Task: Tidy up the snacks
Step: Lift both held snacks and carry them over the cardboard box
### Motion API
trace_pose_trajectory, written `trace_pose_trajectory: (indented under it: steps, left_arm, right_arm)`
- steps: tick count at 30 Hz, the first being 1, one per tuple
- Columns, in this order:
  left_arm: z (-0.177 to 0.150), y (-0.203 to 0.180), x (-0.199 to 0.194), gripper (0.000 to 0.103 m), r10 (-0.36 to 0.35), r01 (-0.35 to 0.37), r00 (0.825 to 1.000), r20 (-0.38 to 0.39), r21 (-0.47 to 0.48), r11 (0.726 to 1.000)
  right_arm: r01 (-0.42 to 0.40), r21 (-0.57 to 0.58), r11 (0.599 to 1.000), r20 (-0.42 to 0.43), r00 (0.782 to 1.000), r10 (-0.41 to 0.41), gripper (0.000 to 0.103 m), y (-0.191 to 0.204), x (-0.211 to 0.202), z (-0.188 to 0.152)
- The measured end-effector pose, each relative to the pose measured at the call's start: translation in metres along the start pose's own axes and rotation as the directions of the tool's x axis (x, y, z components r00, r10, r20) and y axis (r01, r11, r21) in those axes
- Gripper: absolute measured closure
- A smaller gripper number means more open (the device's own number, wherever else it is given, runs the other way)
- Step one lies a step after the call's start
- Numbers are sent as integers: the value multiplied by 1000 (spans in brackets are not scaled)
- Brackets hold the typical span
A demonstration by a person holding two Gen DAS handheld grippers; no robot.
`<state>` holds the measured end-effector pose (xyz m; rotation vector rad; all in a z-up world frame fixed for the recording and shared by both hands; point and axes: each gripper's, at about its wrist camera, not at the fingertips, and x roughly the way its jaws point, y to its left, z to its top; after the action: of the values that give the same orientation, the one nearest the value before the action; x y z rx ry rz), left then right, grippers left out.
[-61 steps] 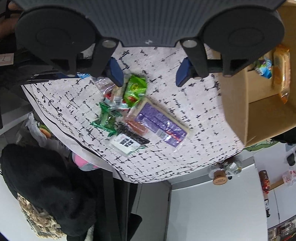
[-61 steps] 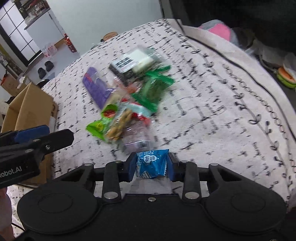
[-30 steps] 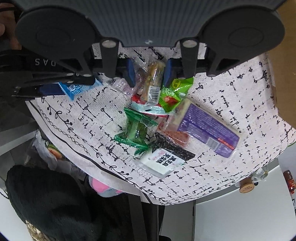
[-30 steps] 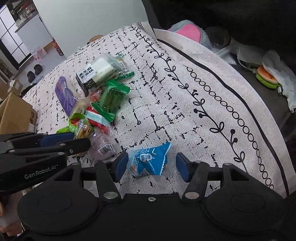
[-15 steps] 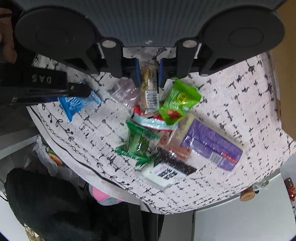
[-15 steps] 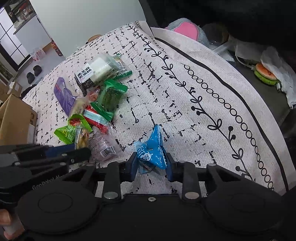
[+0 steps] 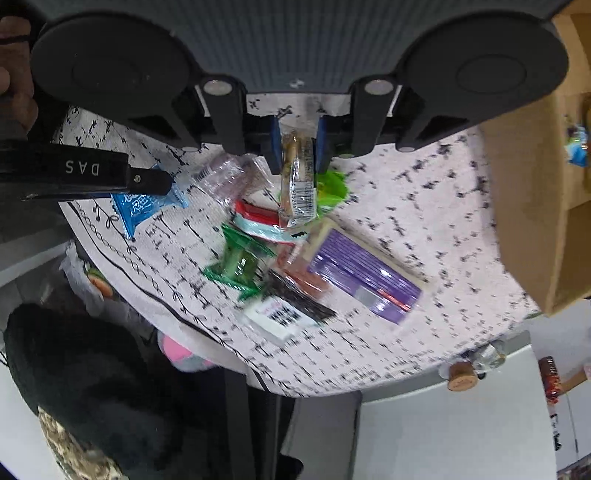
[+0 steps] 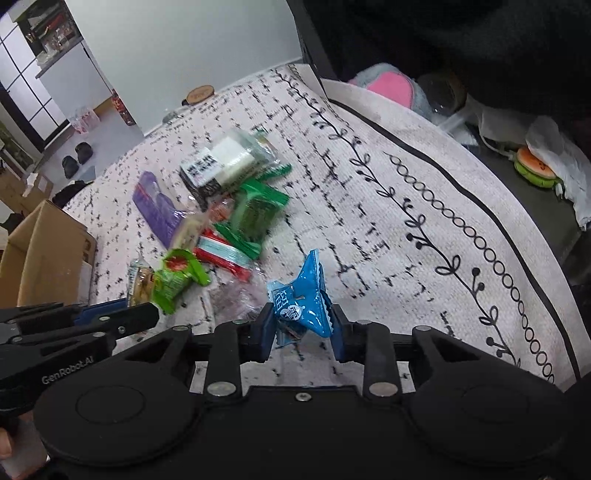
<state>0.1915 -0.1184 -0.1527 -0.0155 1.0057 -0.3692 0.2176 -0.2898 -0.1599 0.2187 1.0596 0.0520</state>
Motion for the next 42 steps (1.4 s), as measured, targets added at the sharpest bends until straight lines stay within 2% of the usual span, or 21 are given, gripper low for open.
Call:
trace_pose_trajectory:
  steps: [11, 22, 30, 42]
  left_arm:
    - [6, 20, -36, 85, -4, 8, 994, 105, -40, 999]
    - [3, 37, -69, 85, 9, 4, 984, 178, -73, 997]
    - [1, 55, -96, 85, 33, -6, 971, 235, -116, 993]
    - [-9, 98, -118, 85, 111, -55, 959, 260, -212, 976]
  right_arm:
    - [-28, -53, 998, 46, 998, 31, 73, 41, -12, 3]
    - [-50, -94, 994, 95, 994, 59, 73, 82, -20, 9]
    - [-68, -138, 988, 123, 989, 85, 73, 112, -28, 12]
    - [-114, -182, 977, 129, 982, 139, 73, 153, -31, 10]
